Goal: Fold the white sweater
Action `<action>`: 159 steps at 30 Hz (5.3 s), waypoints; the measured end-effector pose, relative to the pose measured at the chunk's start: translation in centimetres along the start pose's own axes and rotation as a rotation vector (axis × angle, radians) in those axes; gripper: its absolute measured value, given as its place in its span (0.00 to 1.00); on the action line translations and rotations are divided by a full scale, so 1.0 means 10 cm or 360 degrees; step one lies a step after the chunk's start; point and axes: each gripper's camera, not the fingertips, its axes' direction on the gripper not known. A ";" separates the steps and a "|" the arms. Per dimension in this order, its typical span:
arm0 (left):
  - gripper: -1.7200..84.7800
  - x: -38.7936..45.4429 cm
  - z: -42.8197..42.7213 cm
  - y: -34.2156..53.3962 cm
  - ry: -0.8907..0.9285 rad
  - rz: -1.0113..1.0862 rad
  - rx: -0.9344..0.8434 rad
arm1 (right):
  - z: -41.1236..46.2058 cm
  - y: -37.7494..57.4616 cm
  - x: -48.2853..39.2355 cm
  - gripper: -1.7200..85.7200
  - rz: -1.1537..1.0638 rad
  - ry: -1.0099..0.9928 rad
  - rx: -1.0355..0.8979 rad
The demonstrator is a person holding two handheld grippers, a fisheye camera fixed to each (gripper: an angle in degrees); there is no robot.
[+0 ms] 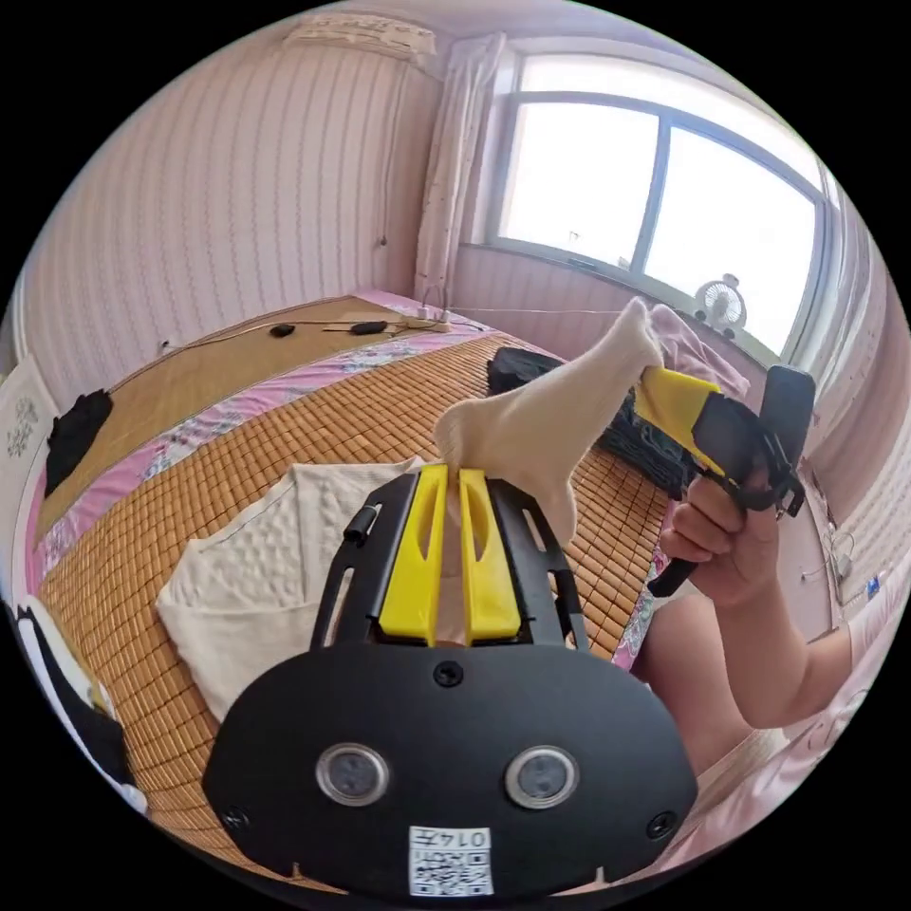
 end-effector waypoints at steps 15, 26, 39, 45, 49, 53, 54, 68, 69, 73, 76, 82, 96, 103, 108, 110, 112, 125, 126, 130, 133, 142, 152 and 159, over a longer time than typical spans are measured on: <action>0.07 -2.16 -1.78 2.44 -0.0418 -0.0877 -0.0284 | 2.92 1.29 -0.72 0.09 0.0027 0.0003 -0.1257; 0.07 -2.29 -1.70 2.24 -0.0260 -0.0641 -0.0283 | 3.00 1.22 -0.27 0.07 0.0113 0.0273 -0.1396; 0.09 -2.95 -1.73 2.28 -0.0203 -0.0772 -0.0237 | 3.55 1.00 -0.11 0.09 -0.0068 0.0461 -0.1421; 0.10 -3.19 -1.36 2.17 -0.0269 -0.0768 -0.0459 | 4.46 0.71 -0.12 0.12 -0.0332 0.0399 -0.1437; 0.04 -3.26 -1.51 2.20 -0.0248 -0.0732 -0.0436 | 4.99 0.72 -0.02 0.12 -0.0346 0.0334 -0.1588; 0.02 -3.22 -1.90 2.27 -0.0242 -0.0684 -0.0281 | 5.18 0.88 0.06 0.05 -0.0297 0.0367 -0.1669; 0.02 -3.21 -1.96 2.28 -0.0239 -0.0674 -0.0266 | 5.15 0.85 0.06 0.05 -0.0276 0.0355 -0.1630; 0.08 -3.87 -2.46 2.60 -0.0229 -0.0752 -0.0254 | 4.03 0.37 0.96 0.10 -0.0131 0.0497 -0.1226; 0.08 -3.95 -2.48 2.59 -0.0236 -0.0762 -0.0237 | 3.95 0.33 1.07 0.10 -0.0138 0.0568 -0.1210; 0.11 -4.46 -2.38 2.34 -0.0209 -0.0790 -0.0226 | 3.59 0.12 1.93 0.13 -0.0013 0.1004 -0.1220; 0.14 -4.78 -2.16 2.06 -0.0208 -0.0803 -0.0224 | 3.47 0.07 2.47 0.14 0.0194 0.1112 -0.1242; 0.15 -5.32 -1.64 1.81 -0.0126 -0.1025 -0.0285 | 3.50 0.19 3.07 0.13 0.0475 0.1090 -0.1281; 0.07 -4.75 -2.62 1.97 0.0174 -0.0713 0.0127 | 2.17 -0.04 2.40 0.03 0.0235 0.0530 -0.0808; 0.07 -3.56 -3.20 3.23 0.0136 -0.0595 -0.0266 | 1.11 0.89 1.69 0.03 0.0430 0.0356 -0.1126; 0.06 -3.19 -3.33 3.80 0.0078 -0.0860 -0.0353 | 1.02 1.25 1.48 0.06 0.0661 0.0613 -0.1215; 0.07 -3.07 -3.39 3.81 0.0025 -0.0913 -0.0279 | 1.15 1.24 1.36 0.09 0.0745 0.0620 -0.1117; 0.07 -2.97 -3.35 3.72 0.0022 -0.0888 -0.0241 | 1.37 1.23 1.25 0.09 0.0777 0.0552 -0.1103; 0.04 -1.18 -1.63 2.93 0.0076 -0.0239 -0.0586 | 5.05 1.01 0.08 0.02 -0.0567 0.0764 -0.1816; 0.04 -1.13 -1.60 2.96 0.0039 -0.0241 -0.0574 | 5.21 1.07 0.14 0.02 -0.0556 0.0763 -0.1912; 0.02 -0.89 -1.63 3.17 -0.0015 -0.0264 -0.0349 | 5.89 1.32 0.28 0.02 -0.0631 0.0754 -0.2146; 0.01 -0.73 -1.58 3.18 -0.0043 -0.0203 -0.0333 | 6.34 1.32 0.25 0.01 -0.0738 0.0667 -0.2430; 0.01 -0.43 -1.44 3.19 0.0034 -0.0280 -0.0294 | 7.48 1.37 0.38 0.01 -0.0683 0.0443 -0.3005; 0.01 -0.26 -1.24 2.40 -0.0069 0.0131 -0.0263 | 7.95 1.45 0.36 0.01 -0.0722 0.0444 -0.3041; 0.01 0.09 -0.24 2.07 -0.0172 0.0617 -0.0833 | 8.00 1.37 0.55 0.01 -0.0540 0.0343 -0.2974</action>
